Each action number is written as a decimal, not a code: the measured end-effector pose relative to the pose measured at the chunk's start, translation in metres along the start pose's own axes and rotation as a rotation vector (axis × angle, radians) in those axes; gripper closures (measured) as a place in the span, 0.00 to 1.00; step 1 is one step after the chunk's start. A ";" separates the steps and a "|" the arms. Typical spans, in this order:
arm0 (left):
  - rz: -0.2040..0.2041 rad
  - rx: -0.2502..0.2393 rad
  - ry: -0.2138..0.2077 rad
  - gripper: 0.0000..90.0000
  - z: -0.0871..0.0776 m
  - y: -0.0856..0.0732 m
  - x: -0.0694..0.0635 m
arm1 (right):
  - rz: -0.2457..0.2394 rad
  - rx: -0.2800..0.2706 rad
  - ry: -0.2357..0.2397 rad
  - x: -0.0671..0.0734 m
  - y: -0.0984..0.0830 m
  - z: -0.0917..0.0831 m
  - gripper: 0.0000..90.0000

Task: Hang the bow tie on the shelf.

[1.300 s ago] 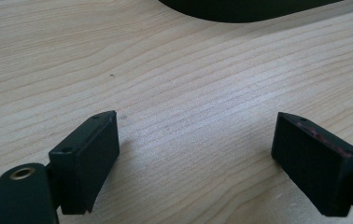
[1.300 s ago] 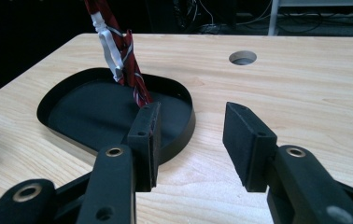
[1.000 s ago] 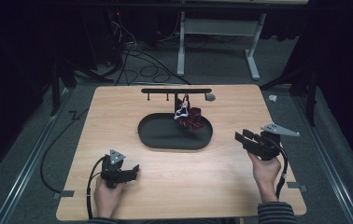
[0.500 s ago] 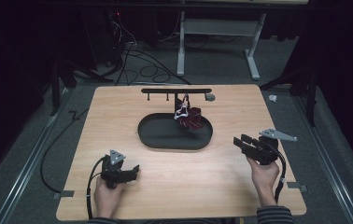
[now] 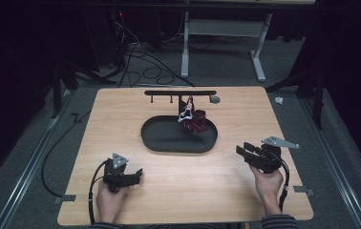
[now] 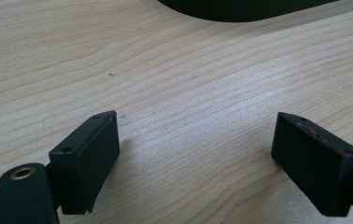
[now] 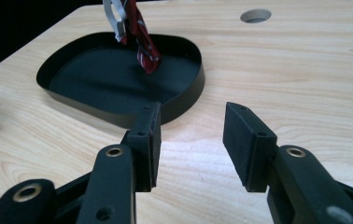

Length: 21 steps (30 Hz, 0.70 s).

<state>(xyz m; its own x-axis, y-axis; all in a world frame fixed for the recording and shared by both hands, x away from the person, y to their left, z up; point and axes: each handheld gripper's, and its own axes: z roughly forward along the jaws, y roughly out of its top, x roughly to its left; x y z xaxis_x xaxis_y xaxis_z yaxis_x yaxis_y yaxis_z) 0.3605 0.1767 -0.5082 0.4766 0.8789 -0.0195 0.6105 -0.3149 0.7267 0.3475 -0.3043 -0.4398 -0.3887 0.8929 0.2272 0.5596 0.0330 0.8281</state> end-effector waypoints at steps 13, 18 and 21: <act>-0.002 -0.003 0.001 0.17 0.000 0.000 0.000 | 0.017 0.013 0.009 0.001 -0.011 0.003 0.66; -0.002 -0.002 0.001 0.17 0.000 0.000 0.000 | 0.019 0.026 0.027 0.003 -0.016 0.008 0.66; -0.002 -0.002 0.001 0.17 0.000 0.000 0.000 | 0.018 0.032 0.033 0.005 -0.019 0.013 0.67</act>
<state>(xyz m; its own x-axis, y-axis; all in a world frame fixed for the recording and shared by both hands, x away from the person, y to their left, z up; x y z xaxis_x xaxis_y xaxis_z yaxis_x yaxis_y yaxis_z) 0.3609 0.1766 -0.5083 0.4749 0.8798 -0.0205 0.6100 -0.3122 0.7283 0.3442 -0.2948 -0.4607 -0.4022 0.8781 0.2592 0.5896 0.0318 0.8071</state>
